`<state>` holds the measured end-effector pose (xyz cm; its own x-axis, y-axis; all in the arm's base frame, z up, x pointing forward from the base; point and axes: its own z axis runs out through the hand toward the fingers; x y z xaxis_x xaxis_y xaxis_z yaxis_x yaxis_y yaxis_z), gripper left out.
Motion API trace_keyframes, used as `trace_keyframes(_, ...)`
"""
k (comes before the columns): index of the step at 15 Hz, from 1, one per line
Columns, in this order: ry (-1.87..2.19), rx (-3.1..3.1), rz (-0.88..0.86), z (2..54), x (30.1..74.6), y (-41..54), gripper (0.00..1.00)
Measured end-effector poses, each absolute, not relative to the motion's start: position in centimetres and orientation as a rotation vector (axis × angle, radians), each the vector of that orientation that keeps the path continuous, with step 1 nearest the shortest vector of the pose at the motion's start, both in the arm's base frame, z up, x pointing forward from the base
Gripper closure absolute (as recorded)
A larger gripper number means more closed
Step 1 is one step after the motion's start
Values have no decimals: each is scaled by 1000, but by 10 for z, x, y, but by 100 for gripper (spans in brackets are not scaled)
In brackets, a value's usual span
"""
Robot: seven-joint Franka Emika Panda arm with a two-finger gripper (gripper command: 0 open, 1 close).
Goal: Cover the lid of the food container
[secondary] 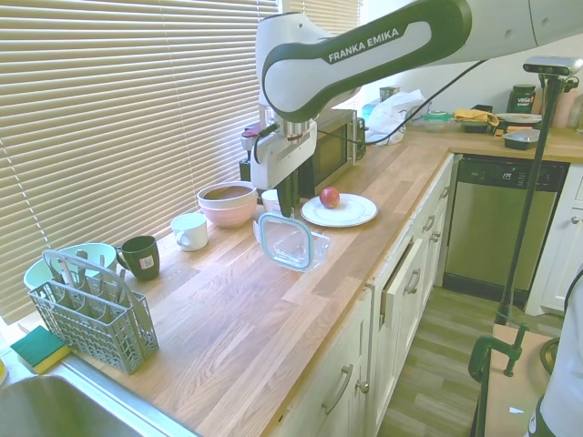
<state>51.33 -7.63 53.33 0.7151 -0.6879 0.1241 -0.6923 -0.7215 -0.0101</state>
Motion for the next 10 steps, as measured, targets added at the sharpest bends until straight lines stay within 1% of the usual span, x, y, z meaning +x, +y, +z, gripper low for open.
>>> trace_keyframes(6, -1179, 2887, 181, 527, 518, -73, 100)
trace_keyframes(10, -1280, 2877, 189, 529, 527, -102, 100)
